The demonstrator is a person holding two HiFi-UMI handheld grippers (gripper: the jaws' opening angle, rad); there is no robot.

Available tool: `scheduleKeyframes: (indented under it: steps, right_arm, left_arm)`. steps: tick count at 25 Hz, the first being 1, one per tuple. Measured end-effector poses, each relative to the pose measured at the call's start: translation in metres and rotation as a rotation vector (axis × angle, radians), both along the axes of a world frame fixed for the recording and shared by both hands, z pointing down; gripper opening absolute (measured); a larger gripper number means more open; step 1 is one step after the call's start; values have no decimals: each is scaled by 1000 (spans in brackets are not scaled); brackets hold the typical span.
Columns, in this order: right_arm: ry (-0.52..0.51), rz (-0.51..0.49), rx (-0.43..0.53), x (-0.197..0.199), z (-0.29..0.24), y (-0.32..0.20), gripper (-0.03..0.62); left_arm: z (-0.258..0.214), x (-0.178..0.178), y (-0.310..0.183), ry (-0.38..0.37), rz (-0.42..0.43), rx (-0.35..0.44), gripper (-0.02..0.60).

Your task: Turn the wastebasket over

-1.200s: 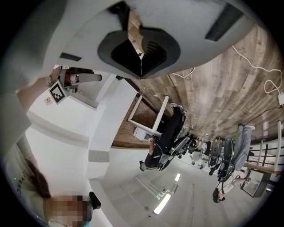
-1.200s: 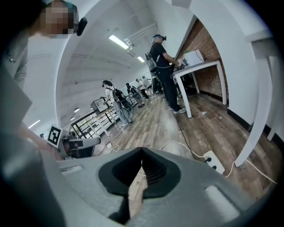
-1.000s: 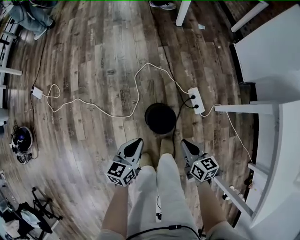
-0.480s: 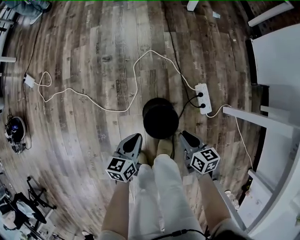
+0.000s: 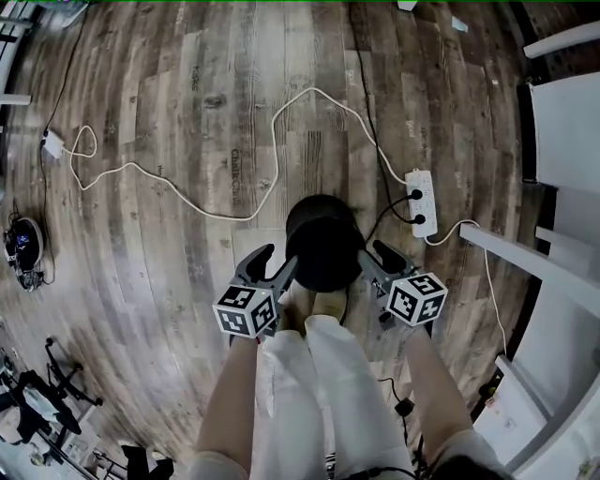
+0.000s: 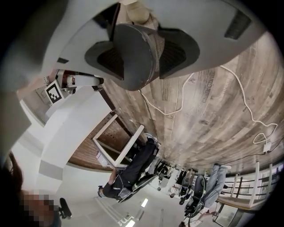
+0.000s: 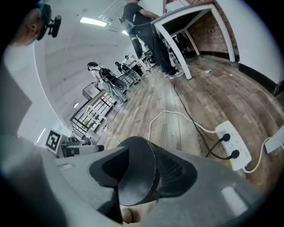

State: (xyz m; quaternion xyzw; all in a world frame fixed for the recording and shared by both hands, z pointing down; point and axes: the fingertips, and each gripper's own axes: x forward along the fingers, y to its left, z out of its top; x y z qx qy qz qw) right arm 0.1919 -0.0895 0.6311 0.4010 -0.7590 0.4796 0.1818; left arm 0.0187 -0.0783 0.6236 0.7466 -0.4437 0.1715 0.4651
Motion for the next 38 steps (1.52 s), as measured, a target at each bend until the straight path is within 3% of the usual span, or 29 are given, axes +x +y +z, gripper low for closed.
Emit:
scheduleKeyframes:
  steps: [3,6,15,18,20,25,32,38]
  right_arm:
    - [-34,-14,-43,-5,22,-1,202]
    - [-67,-3,-77,-7,40,1,233]
    - [-47,-20,-92,-12,60,2,228]
    - [-37,-5,-75,-12,54,-1,164]
    - [-31,11,-69,-12,53,-4,160]
    - [-33,26,-7,-19,42,-17,160]
    - [-22,16,195,-29,19,-55,158]
    - [-13,-50,264,-38,18,-38,158]
  left_arm:
    - [33,0,6,-11,2,-103,255]
    - [57,9,14,57,7,-180,275]
    - [68,19,6,122,48,-203,271]
    - [66,19,7,89,70,-208,258]
    - [65,20,4,73,73,-205,253]
    - [51,12,-20,52,37,-123,249]
    - [26,0,-70,30,15,69,247]
    - [24,-7,-51,30,27,165,247]
